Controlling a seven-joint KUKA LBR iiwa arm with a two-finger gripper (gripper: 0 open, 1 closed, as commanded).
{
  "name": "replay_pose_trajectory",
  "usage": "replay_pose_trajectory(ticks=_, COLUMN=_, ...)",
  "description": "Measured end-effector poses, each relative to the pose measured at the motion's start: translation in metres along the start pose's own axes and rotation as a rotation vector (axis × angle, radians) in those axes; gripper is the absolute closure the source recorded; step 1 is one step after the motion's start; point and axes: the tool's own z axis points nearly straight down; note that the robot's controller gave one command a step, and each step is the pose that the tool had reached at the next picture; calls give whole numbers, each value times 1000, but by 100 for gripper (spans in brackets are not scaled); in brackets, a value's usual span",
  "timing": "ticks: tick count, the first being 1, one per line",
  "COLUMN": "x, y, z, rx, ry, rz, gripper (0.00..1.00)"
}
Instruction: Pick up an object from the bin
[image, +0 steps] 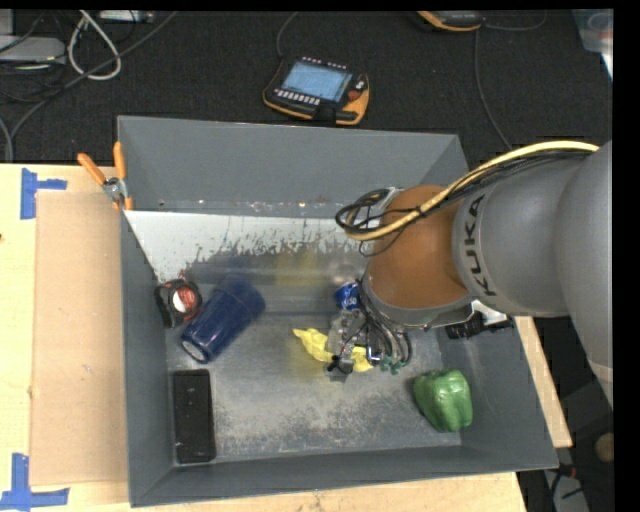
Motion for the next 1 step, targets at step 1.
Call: replay_pose_trajectory(ticks=1, x=2, y=0, z=-15, rx=1, ry=5, rz=0, gripper=100)
